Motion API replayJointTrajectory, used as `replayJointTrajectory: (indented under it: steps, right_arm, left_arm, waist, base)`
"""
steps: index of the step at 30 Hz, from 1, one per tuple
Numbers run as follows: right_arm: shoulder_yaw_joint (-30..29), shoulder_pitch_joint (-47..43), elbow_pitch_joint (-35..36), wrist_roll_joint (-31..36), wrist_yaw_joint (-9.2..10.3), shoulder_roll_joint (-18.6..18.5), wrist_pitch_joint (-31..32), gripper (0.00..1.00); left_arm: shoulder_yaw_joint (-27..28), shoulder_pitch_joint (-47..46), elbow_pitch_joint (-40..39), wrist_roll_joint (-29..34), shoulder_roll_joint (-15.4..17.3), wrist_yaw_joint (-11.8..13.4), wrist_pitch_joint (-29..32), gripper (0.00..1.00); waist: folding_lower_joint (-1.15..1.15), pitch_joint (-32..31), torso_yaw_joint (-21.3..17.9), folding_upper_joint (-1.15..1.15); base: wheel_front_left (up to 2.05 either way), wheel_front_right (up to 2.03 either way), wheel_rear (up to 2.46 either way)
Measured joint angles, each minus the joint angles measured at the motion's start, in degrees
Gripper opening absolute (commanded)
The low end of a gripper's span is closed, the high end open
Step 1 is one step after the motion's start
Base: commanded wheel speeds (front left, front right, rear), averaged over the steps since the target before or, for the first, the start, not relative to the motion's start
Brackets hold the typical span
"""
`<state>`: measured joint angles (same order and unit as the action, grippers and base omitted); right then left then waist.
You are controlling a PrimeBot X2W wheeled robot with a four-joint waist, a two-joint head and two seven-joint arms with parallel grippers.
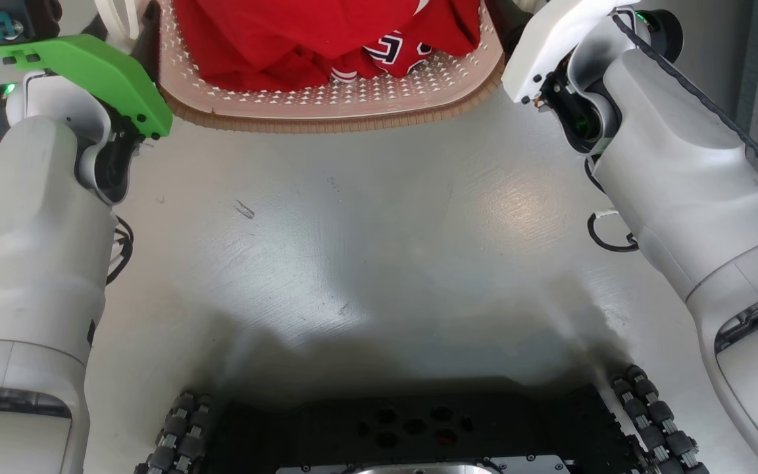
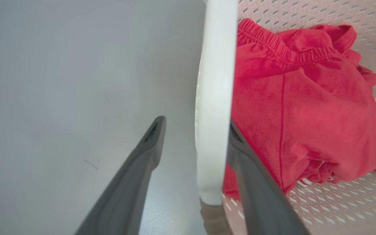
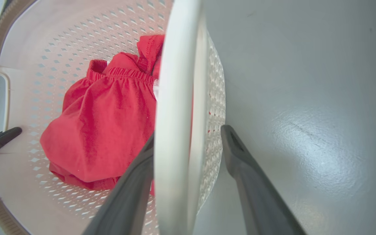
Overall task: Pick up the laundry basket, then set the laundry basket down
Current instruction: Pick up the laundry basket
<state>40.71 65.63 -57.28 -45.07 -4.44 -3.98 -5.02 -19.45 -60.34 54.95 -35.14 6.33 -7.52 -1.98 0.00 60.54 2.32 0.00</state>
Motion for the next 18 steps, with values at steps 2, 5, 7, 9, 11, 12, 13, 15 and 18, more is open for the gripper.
replayJointTrajectory:
  steps: [2,5,7,9,11,12,13,15,18]
  right_arm:
    - [0.41,0.06,-0.22,-0.4,0.0,0.0,-0.01,0.0]
    - [0.88,0.51,-0.52,-0.98,0.89,0.42,-0.33,0.0]
    - [1.36,0.83,-0.83,-1.4,0.94,0.37,-0.52,0.0]
    - [1.75,0.85,-1.15,-1.41,0.94,0.38,-0.86,0.0]
    - [2.2,0.84,-1.72,-1.49,0.94,0.37,-1.23,0.0]
    - [2.38,0.83,-1.97,-1.57,0.94,0.32,-1.49,0.0]
    - [2.57,0.83,-2.18,-1.64,0.94,0.21,-1.53,0.0]
    - [2.97,0.81,-2.46,-1.99,0.93,0.14,-1.88,0.0]
    - [3.39,0.81,-2.57,-2.01,0.93,0.14,-2.43,0.0]
  left_arm:
    - [-0.38,-0.26,0.12,-0.44,0.0,-0.01,0.0,0.0]
    - [-0.97,-0.65,0.05,-1.04,-0.26,-0.05,-0.12,0.0]
    - [-1.27,-0.82,0.19,-1.93,-0.26,-0.05,-0.16,0.0]
    - [-1.6,-0.83,0.41,-2.24,-0.26,-0.05,-0.38,0.0]
    - [-2.14,-0.82,0.73,-2.53,-0.36,-0.05,-0.69,0.0]
    - [-2.44,-0.82,0.9,-2.6,-0.48,-0.05,-0.88,0.0]
    - [-2.72,-0.81,1.03,-2.71,-0.63,-0.05,-1.19,0.0]
    - [-3.09,-0.79,1.18,-3.19,-0.81,-0.05,-1.65,0.0]
    - [-3.38,-0.74,1.2,-3.32,-0.83,-0.05,-2.38,0.0]
  waist:
    - [0.0,0.02,-0.01,0.0]
    - [0.0,0.02,-0.01,0.0]
    - [0.0,-0.03,-0.01,0.0]
    - [0.0,-0.15,0.0,0.0]
    - [0.0,-0.44,0.01,0.0]
    - [0.0,-0.63,0.02,0.0]
    - [0.0,-0.84,0.02,0.0]
    - [0.0,-1.36,0.01,0.0]
    - [0.0,-1.97,-0.03,0.0]
  base:
    - [0.0,0.0,0.0]
    - [0.0,0.0,0.0]
    - [0.0,0.0,0.0]
    - [0.0,0.0,0.0]
    - [0.0,0.0,0.0]
    - [0.0,0.0,0.0]
    - [0.0,0.0,0.0]
    - [0.0,0.0,0.0]
    - [0.0,0.0,0.0]
